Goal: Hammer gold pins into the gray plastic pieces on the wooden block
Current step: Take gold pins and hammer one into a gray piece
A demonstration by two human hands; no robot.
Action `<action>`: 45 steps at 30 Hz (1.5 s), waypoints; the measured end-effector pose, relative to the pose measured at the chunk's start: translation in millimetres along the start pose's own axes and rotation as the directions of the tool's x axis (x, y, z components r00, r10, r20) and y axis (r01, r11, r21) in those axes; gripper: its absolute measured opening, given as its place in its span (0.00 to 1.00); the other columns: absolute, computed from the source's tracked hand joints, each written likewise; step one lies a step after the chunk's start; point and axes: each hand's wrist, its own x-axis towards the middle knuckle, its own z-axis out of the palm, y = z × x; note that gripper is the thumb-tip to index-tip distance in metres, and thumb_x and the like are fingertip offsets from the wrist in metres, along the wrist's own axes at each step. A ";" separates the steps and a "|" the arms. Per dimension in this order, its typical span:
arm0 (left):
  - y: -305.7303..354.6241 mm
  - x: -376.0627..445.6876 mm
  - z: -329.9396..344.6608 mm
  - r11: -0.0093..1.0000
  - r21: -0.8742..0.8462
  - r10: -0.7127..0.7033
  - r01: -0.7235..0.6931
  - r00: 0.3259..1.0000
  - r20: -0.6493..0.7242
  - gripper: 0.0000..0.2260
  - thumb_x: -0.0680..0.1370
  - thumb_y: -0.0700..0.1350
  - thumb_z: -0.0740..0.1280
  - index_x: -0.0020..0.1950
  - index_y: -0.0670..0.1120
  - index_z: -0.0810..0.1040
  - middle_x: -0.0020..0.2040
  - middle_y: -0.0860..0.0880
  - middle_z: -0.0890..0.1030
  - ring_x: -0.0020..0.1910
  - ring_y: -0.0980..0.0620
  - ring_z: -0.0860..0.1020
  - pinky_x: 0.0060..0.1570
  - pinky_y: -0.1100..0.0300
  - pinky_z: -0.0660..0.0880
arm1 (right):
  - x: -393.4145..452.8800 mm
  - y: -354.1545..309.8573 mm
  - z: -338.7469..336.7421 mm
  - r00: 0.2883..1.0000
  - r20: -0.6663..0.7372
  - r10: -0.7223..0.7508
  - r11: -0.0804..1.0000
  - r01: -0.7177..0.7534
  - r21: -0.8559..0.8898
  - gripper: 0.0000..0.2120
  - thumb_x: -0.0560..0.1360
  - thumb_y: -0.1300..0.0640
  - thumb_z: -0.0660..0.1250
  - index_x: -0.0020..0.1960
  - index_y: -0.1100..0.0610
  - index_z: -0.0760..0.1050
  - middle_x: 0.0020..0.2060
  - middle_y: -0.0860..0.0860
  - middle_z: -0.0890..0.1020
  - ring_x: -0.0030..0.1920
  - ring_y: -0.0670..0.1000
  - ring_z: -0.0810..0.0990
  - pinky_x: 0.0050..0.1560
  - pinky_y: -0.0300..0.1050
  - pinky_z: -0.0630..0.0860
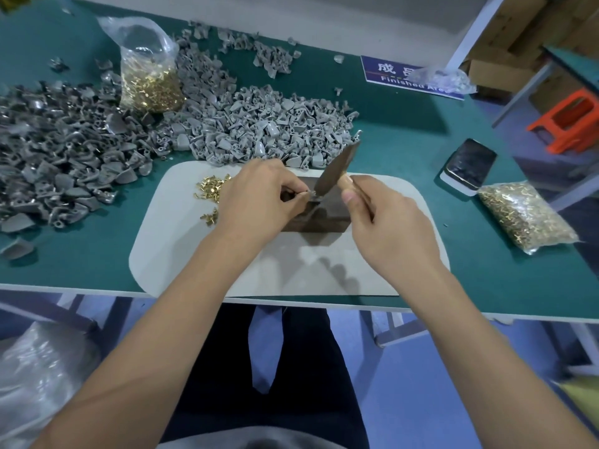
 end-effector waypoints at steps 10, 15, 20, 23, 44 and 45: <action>-3.5 1.6 2.9 1.000 -0.020 0.013 -0.013 1.000 0.007 0.02 0.75 0.54 0.73 0.45 0.59 0.85 0.43 0.59 0.78 0.50 0.51 0.76 0.40 0.54 0.70 | -7.1 -3.4 -1.8 0.991 -0.131 -0.005 0.998 0.013 0.063 0.12 0.84 0.42 0.55 0.60 0.43 0.73 0.42 0.49 0.82 0.44 0.61 0.78 0.41 0.56 0.76; -3.6 1.2 4.6 1.000 -0.022 0.007 -0.007 1.000 -0.011 0.02 0.75 0.55 0.74 0.45 0.59 0.85 0.43 0.58 0.78 0.49 0.52 0.76 0.39 0.55 0.70 | -4.3 0.3 -0.7 1.000 -0.002 -0.003 1.000 0.003 -0.016 0.14 0.84 0.43 0.54 0.61 0.45 0.74 0.45 0.50 0.84 0.48 0.63 0.79 0.45 0.56 0.77; -5.5 0.6 5.6 0.999 -0.026 0.018 -0.018 1.000 -0.014 0.02 0.75 0.54 0.74 0.44 0.59 0.85 0.42 0.59 0.77 0.48 0.52 0.76 0.38 0.56 0.66 | -4.0 0.6 1.1 0.994 -0.113 0.011 0.998 -0.004 0.061 0.11 0.85 0.43 0.54 0.57 0.46 0.72 0.39 0.46 0.80 0.42 0.59 0.76 0.39 0.53 0.73; -4.8 -0.7 4.4 0.999 -0.036 0.018 -0.019 0.999 -0.027 0.02 0.75 0.55 0.74 0.43 0.59 0.85 0.40 0.59 0.76 0.48 0.53 0.75 0.38 0.57 0.64 | -1.7 1.4 -1.5 1.000 -0.005 0.012 1.000 -0.012 -0.018 0.13 0.84 0.43 0.53 0.58 0.47 0.73 0.43 0.51 0.83 0.46 0.63 0.78 0.44 0.56 0.76; -2.5 -0.9 -0.4 0.996 -0.094 0.016 -0.012 0.999 0.035 0.02 0.76 0.53 0.73 0.45 0.59 0.85 0.41 0.56 0.78 0.45 0.51 0.76 0.40 0.49 0.76 | 11.5 27.6 20.2 0.966 -0.195 0.170 0.974 -0.195 -0.117 0.19 0.83 0.52 0.57 0.73 0.46 0.70 0.55 0.53 0.78 0.52 0.60 0.78 0.45 0.53 0.70; -2.0 -1.0 -0.6 0.995 -0.096 0.013 -0.009 0.999 0.037 0.02 0.76 0.53 0.73 0.45 0.59 0.85 0.41 0.56 0.78 0.45 0.51 0.76 0.40 0.49 0.76 | 12.2 33.4 23.0 0.964 -0.180 0.197 0.964 -0.224 -0.141 0.19 0.82 0.54 0.59 0.72 0.46 0.71 0.55 0.53 0.76 0.53 0.60 0.78 0.44 0.52 0.68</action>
